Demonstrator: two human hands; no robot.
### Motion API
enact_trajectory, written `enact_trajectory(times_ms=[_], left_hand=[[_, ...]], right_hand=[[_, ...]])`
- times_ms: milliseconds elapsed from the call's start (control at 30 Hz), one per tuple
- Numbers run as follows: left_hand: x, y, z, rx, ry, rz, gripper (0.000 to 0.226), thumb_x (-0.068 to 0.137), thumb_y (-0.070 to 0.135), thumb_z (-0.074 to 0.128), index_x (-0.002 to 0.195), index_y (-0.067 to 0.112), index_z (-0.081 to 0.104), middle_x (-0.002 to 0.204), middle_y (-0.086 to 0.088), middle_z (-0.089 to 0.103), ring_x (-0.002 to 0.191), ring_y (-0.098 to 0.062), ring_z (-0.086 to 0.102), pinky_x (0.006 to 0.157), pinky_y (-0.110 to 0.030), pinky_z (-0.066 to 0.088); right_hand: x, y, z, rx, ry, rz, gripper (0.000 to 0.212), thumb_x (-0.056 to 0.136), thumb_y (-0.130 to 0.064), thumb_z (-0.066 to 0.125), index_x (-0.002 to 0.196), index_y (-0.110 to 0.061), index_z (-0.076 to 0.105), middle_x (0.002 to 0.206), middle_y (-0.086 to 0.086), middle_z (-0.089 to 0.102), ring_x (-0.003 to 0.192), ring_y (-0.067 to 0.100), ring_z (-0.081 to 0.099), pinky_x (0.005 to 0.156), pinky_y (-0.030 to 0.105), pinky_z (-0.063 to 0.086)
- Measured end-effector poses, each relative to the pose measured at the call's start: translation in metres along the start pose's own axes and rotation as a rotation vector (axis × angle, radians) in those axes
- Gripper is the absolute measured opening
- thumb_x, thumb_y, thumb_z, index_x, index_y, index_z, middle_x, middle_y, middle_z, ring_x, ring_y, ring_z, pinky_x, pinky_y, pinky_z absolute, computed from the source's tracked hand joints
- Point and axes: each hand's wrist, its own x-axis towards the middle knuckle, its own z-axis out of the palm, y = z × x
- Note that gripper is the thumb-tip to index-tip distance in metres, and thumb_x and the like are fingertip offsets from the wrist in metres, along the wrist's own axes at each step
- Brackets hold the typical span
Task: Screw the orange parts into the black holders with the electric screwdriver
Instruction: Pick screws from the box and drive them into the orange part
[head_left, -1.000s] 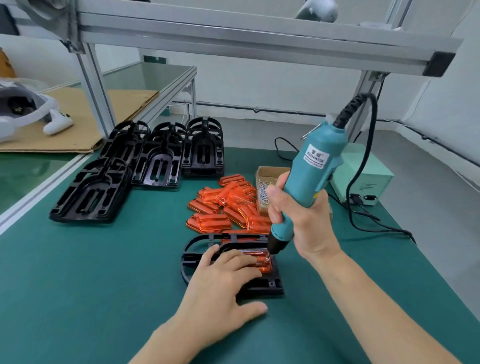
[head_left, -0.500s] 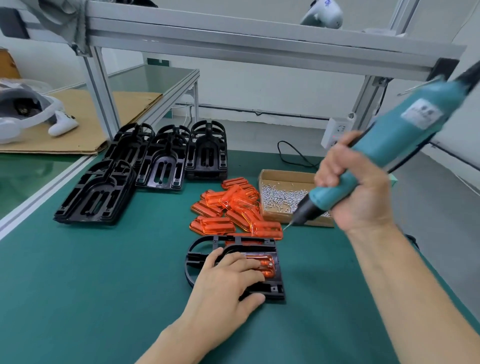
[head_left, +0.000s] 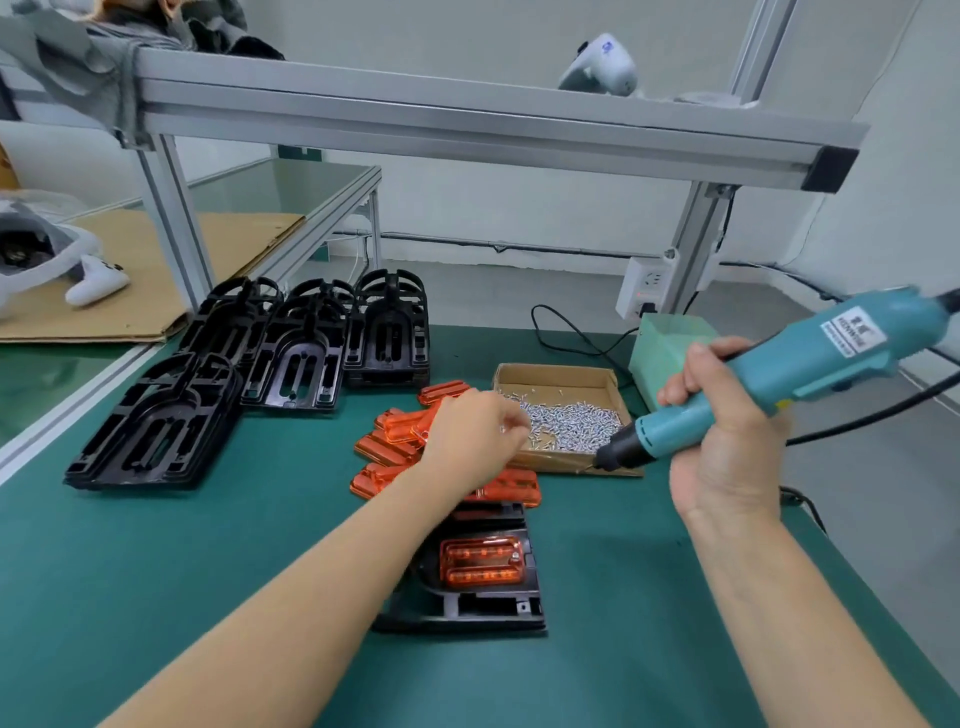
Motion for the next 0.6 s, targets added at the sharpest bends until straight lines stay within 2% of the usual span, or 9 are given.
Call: enact_trajectory(times_ms=[100, 233, 333, 433, 500, 600], left_hand=[[0.027, 0.001, 0.023, 0.054, -0.102, -0.057, 0.019, 0.091, 0.023, 0.058, 0.103, 0.025, 0.073, 0.111, 0.005, 0.070, 0.105, -0.016, 0.060, 0.101, -0.038, 0.041], [0.045, 0.002, 0.041, 0.040, -0.187, -0.161, 0.018, 0.088, 0.020, 0.060, 0.096, 0.027, 0.075, 0.112, 0.010, 0.069, 0.110, -0.016, 0.057, 0.105, -0.040, 0.032], [0.059, 0.002, 0.039, 0.055, -0.282, -0.242, 0.012, 0.085, 0.021, 0.065, 0.093, 0.022, 0.074, 0.111, 0.007, 0.069, 0.113, -0.020, 0.054, 0.109, -0.048, 0.022], [0.069, 0.003, 0.038, 0.093, -0.369, -0.281, 0.024, 0.081, 0.022, 0.070, 0.104, 0.017, 0.071, 0.109, 0.002, 0.068, 0.111, -0.025, 0.053, 0.107, -0.049, 0.026], [0.072, 0.003, 0.043, 0.143, -0.375, -0.281, 0.026, 0.082, 0.019, 0.067, 0.107, 0.016, 0.069, 0.111, 0.001, 0.067, 0.113, -0.026, 0.053, 0.107, -0.050, 0.023], [0.074, 0.002, 0.054, 0.204, -0.324, -0.252, 0.028, 0.084, 0.010, 0.053, 0.108, 0.014, 0.067, 0.110, -0.002, 0.067, 0.114, -0.026, 0.054, 0.111, -0.051, 0.018]], right_hand=[[0.000, 0.005, -0.001, 0.001, 0.029, -0.003, 0.025, 0.083, 0.003, 0.063, 0.075, -0.020, 0.055, 0.063, -0.002, 0.048, 0.047, 0.012, 0.047, 0.053, 0.022, 0.043], [0.000, 0.010, -0.003, -0.056, 0.043, 0.009, 0.019, 0.077, -0.003, 0.067, 0.077, -0.017, 0.054, 0.066, 0.000, 0.047, 0.048, 0.014, 0.047, 0.054, 0.023, 0.044], [-0.002, 0.013, -0.006, -0.074, 0.044, 0.005, 0.020, 0.079, -0.003, 0.067, 0.075, -0.019, 0.057, 0.059, -0.004, 0.049, 0.048, 0.013, 0.048, 0.054, 0.022, 0.045], [-0.002, 0.014, -0.007, -0.076, 0.039, 0.015, 0.022, 0.081, -0.001, 0.066, 0.075, -0.020, 0.057, 0.057, -0.005, 0.050, 0.048, 0.013, 0.048, 0.053, 0.023, 0.045], [-0.002, 0.015, -0.009, -0.084, 0.033, 0.025, 0.023, 0.082, 0.000, 0.066, 0.075, -0.020, 0.057, 0.058, -0.005, 0.051, 0.049, 0.013, 0.048, 0.054, 0.025, 0.044], [-0.003, 0.018, -0.011, -0.093, 0.025, 0.042, 0.024, 0.079, -0.004, 0.068, 0.071, -0.025, 0.060, 0.058, -0.006, 0.052, 0.049, 0.014, 0.048, 0.054, 0.025, 0.044]])
